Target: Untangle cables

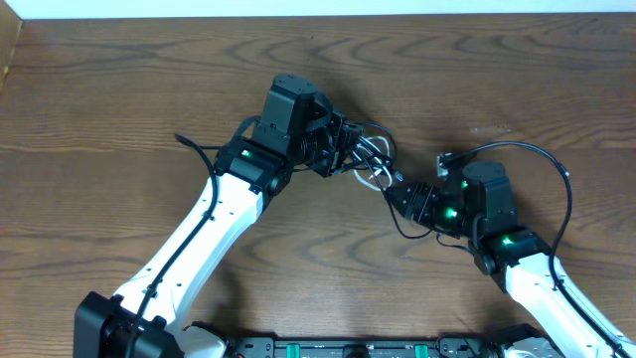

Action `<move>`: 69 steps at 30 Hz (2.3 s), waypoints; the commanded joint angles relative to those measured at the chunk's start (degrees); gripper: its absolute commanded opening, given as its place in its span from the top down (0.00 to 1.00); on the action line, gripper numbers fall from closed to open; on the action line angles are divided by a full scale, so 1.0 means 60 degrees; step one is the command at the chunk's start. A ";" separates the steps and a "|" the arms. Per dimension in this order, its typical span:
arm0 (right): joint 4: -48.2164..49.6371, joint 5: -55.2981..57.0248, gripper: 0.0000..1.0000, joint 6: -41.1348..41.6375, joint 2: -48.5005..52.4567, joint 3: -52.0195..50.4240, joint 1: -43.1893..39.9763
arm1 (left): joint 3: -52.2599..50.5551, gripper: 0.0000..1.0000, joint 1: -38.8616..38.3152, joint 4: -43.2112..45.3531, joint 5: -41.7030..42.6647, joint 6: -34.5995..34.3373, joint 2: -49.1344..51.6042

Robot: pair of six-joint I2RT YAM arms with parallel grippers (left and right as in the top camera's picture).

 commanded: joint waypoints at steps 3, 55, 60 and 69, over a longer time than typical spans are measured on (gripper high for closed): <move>-0.0058 0.0448 0.40 0.2146 0.0029 0.0004 0.0069 | 0.0244 0.92 0.0015 0.0135 0.0685 -0.1060 -0.0204; 0.0138 -0.1341 0.49 0.5883 0.0033 0.0000 -0.0546 | 0.0248 0.92 0.0040 0.0696 0.1657 0.3610 -0.0200; 0.0135 -0.1133 0.49 0.5890 0.0033 0.0000 -0.0543 | 0.0244 0.92 0.0033 0.0787 0.1690 0.3840 -0.0204; 0.0284 -0.1002 0.46 0.6681 0.0084 0.0000 -0.0532 | 0.0244 0.92 -0.0076 0.1810 0.2116 0.3854 -0.0204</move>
